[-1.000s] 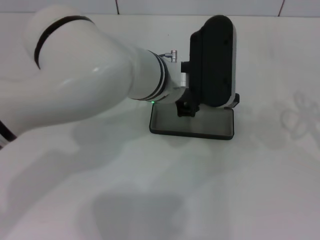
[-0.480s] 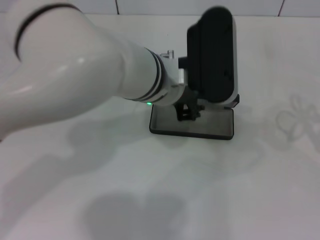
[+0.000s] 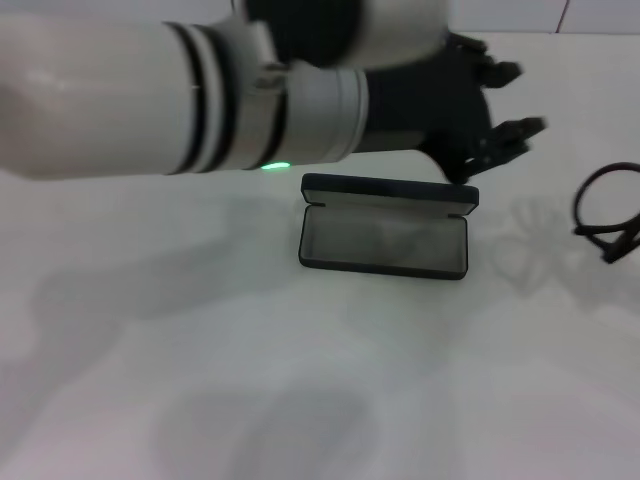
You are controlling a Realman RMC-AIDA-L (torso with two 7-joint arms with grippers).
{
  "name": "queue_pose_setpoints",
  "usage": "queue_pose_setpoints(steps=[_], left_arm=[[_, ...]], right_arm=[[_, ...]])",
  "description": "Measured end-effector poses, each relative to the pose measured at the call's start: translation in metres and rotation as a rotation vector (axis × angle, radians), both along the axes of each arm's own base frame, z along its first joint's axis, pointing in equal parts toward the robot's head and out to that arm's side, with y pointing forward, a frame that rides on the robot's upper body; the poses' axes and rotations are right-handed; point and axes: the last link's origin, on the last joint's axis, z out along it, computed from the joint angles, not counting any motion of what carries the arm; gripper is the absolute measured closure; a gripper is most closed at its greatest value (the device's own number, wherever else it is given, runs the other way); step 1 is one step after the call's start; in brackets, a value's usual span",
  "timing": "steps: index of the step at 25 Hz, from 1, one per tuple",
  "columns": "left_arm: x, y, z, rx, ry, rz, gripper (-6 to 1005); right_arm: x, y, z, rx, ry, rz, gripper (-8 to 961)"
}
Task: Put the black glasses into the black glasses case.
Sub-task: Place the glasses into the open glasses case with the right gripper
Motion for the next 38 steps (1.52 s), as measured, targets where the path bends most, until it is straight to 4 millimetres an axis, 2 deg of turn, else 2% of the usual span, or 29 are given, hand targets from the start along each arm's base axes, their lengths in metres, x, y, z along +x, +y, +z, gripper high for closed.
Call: queue_pose_setpoints(steps=[2,5,7,8,9,10,13,15,16,20,21,22,24,30,33,38], left_arm=[[0.001,-0.007,0.006,-0.059,-0.095,-0.01,582],[-0.008,-0.017,0.026,-0.131,-0.253,-0.018,586],[-0.018,-0.018,0.04,-0.142,-0.325,-0.014,589],[-0.018,-0.018,0.04,-0.142,-0.325,-0.014,590],[-0.031,-0.015,0.059,-0.143,-0.401,0.003,591],[-0.032,-0.015,0.06,-0.142,-0.408,0.004,611],[-0.048,-0.013,0.082,-0.137,-0.486,0.006,670],[-0.067,-0.014,0.105,-0.143,-0.555,-0.003,819],[-0.067,-0.014,0.105,-0.143,-0.555,-0.003,819],[-0.099,-0.023,0.126,-0.183,-0.641,-0.026,819],[-0.099,-0.023,0.126,-0.183,-0.641,-0.026,819],[-0.116,-0.027,0.129,-0.215,-0.68,-0.047,819],[-0.126,-0.03,0.127,-0.241,-0.694,-0.052,819],[-0.156,-0.04,0.107,-0.276,-0.71,-0.054,819],[-0.16,-0.039,0.102,-0.277,-0.717,-0.045,819],[-0.168,-0.041,0.098,-0.262,-0.734,-0.033,819]], right_arm=[[-0.009,0.006,-0.007,-0.026,0.011,0.032,865],[-0.02,0.014,-0.019,-0.082,-0.002,0.073,865],[-0.025,0.017,-0.026,-0.132,-0.038,0.098,865],[-0.029,0.019,-0.029,-0.17,-0.07,0.113,865],[-0.032,0.02,-0.031,-0.203,-0.102,0.12,865],[-0.036,0.022,-0.032,-0.233,-0.135,0.127,865],[-0.05,0.029,-0.038,-0.323,-0.257,0.141,865],[-0.064,0.035,-0.046,-0.371,-0.357,0.141,865],[-0.07,0.037,-0.05,-0.387,-0.405,0.14,865],[-0.113,0.044,-0.074,-0.409,-0.7,0.167,865],[-0.126,0.045,-0.079,-0.404,-0.794,0.172,865],[-0.14,0.046,-0.083,-0.4,-0.87,0.185,865],[-0.162,0.05,-0.092,-0.389,-0.99,0.188,865],[-0.226,0.069,-0.117,-0.302,-1.287,0.137,865],[-0.233,0.073,-0.122,-0.305,-1.331,0.122,865],[-0.244,0.08,-0.142,-0.252,-1.463,0.115,865]])
